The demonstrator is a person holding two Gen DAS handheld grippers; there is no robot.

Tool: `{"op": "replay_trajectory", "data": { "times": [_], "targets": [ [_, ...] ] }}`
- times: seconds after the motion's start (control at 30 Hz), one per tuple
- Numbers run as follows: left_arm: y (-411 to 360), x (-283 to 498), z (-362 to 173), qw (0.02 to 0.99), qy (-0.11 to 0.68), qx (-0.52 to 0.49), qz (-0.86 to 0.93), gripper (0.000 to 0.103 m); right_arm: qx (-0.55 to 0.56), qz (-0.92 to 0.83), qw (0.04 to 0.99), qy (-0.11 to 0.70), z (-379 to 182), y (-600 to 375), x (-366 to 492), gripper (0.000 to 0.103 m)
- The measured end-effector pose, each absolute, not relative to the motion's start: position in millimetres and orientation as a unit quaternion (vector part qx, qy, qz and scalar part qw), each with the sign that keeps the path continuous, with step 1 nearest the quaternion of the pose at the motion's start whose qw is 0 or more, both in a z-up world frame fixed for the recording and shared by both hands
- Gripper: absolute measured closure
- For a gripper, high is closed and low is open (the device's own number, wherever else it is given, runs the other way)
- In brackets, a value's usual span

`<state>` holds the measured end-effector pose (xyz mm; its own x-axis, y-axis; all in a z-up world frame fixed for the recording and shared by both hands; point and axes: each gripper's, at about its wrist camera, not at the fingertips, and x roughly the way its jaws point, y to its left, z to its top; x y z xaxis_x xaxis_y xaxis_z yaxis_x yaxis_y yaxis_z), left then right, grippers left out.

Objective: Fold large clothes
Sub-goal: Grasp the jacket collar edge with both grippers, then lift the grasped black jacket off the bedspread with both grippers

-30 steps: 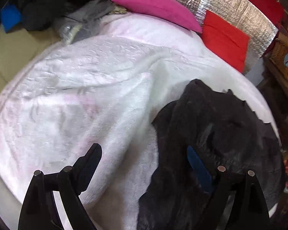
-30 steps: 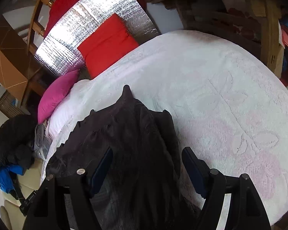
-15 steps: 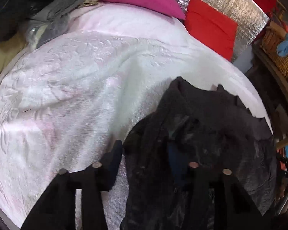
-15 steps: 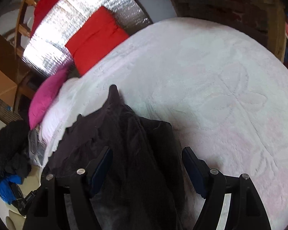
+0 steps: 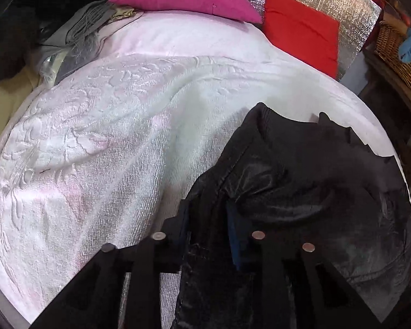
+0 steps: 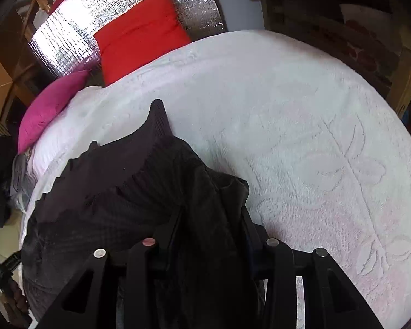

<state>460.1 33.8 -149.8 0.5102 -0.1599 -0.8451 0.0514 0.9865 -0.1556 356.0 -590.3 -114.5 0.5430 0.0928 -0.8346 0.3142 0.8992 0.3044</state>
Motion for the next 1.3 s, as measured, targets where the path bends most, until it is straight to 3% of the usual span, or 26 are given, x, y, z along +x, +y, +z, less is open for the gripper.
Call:
{"op": "replay_trajectory", "data": {
  "times": [0.03,0.1,0.17,0.27,0.8,0.93,1.1,1.17,1.3],
  "targets": [
    [36.9,458.5,-148.3,0.865,0.496,-0.059,-0.055,0.052,0.225,-0.063,0.849,0.474,-112.8,-593.1,353.4,0.056],
    [42.8,453.6,-144.5,0.863,0.498,-0.068,-0.052,0.035,0.248,-0.052,0.842,0.476,-108.7,-598.7,350.9,0.050],
    [49.6,446.1,-138.6,0.865,0.491,-0.078,-0.063,0.031,0.267,-0.032,0.844,0.464,-99.8,-605.5,342.8,0.038],
    [58.8,437.1,-132.5,0.867,0.486,-0.082,-0.070,0.023,0.287,-0.014,0.853,0.436,-87.3,-618.4,327.4,0.033],
    [79.9,434.0,-178.3,0.739,0.592,-0.202,-0.249,0.020,0.360,0.109,0.773,0.510,-134.7,-654.8,307.1,0.032],
    [66.8,432.6,-180.6,0.731,0.595,-0.177,-0.283,0.013,0.366,0.114,0.764,0.519,-147.6,-655.2,307.5,0.026],
    [54.8,427.9,-182.8,0.721,0.593,-0.174,-0.313,0.011,0.398,0.149,0.753,0.502,-158.3,-662.3,304.3,0.020],
    [49.9,425.6,-181.1,0.719,0.592,-0.172,-0.321,0.009,0.411,0.165,0.748,0.494,-160.6,-658.5,306.9,0.013],
    [41.9,423.8,-178.2,0.719,0.592,-0.168,-0.324,0.005,0.433,0.220,0.722,0.492,-165.3,-644.4,315.1,0.013]
  ]
}}
